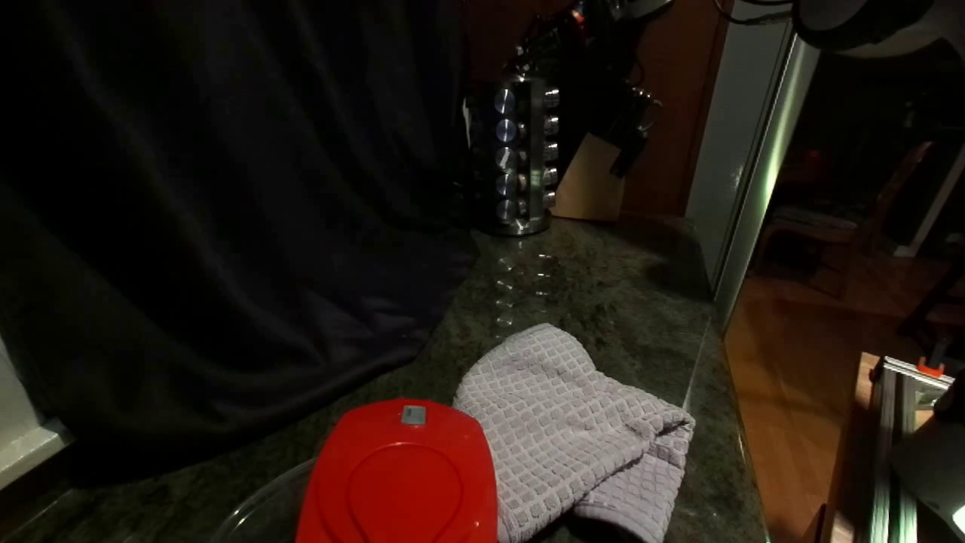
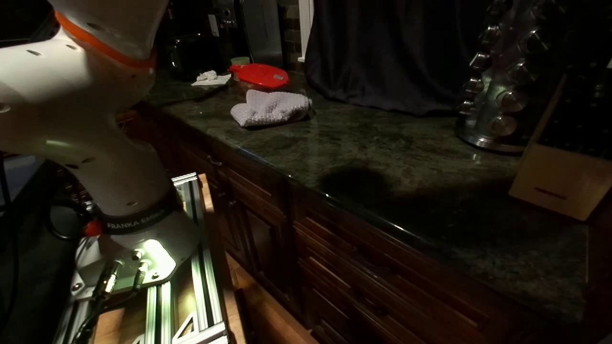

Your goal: Move the silver stand forwards.

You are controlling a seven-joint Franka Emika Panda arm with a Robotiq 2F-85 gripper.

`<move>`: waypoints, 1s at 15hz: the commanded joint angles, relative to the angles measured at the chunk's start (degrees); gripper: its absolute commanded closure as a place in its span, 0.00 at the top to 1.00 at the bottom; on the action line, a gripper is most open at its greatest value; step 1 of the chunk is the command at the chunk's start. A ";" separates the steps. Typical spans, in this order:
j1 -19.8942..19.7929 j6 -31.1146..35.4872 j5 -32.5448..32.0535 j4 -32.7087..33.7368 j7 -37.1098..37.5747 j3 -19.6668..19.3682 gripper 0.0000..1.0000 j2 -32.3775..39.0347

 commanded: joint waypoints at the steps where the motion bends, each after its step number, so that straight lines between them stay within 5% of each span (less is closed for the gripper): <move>1: -1.04 -0.60 2.01 -0.34 -0.82 1.06 0.03 -0.13; 15: -1.76 -1.67 3.87 -1.92 0.44 2.65 0.03 -2.36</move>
